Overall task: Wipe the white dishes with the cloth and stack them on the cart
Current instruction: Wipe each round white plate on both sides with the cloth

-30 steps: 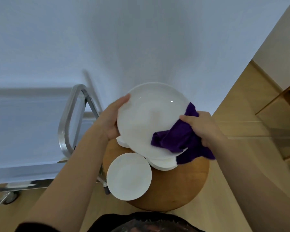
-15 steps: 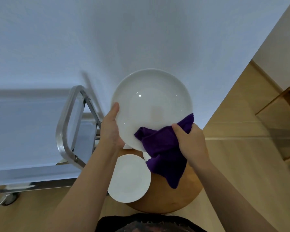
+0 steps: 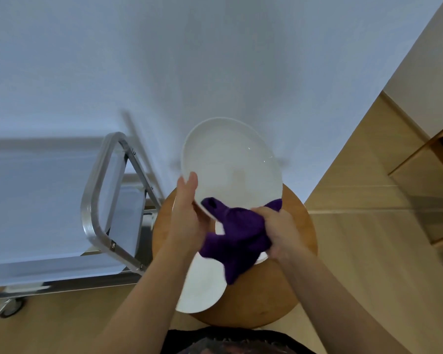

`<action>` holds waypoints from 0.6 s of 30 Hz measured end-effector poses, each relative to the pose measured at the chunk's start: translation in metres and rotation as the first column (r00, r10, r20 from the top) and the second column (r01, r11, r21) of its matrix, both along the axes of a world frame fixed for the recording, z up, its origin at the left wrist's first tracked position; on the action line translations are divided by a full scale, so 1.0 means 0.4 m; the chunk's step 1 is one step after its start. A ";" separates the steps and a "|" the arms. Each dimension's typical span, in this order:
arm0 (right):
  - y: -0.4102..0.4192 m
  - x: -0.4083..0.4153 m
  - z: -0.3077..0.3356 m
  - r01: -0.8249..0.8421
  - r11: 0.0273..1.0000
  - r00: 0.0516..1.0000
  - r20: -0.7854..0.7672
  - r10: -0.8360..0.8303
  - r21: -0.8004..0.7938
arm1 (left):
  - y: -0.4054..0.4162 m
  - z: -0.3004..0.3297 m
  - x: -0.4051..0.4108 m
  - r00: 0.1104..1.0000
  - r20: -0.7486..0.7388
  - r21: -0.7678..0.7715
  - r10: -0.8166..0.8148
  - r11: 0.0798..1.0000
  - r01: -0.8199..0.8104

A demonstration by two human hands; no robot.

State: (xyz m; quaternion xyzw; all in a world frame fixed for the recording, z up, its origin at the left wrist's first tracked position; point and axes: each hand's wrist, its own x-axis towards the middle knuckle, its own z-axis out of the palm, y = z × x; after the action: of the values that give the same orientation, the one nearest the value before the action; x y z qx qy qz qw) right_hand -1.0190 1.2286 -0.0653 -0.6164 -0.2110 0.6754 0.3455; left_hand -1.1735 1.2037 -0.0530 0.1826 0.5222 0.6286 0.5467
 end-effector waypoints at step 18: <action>0.024 0.054 0.019 -0.199 0.960 0.953 -0.267 0.143 -0.198 | 0.109 0.068 -0.105 0.880 -0.457 -0.040 0.131 0.985 -0.168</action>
State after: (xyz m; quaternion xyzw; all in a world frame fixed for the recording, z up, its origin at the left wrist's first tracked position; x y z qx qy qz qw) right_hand -0.9974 1.2380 -0.0577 -0.5403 -0.1418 0.7945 0.2380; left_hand -1.2157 1.2472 -0.0260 0.2615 0.6720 0.5880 0.3665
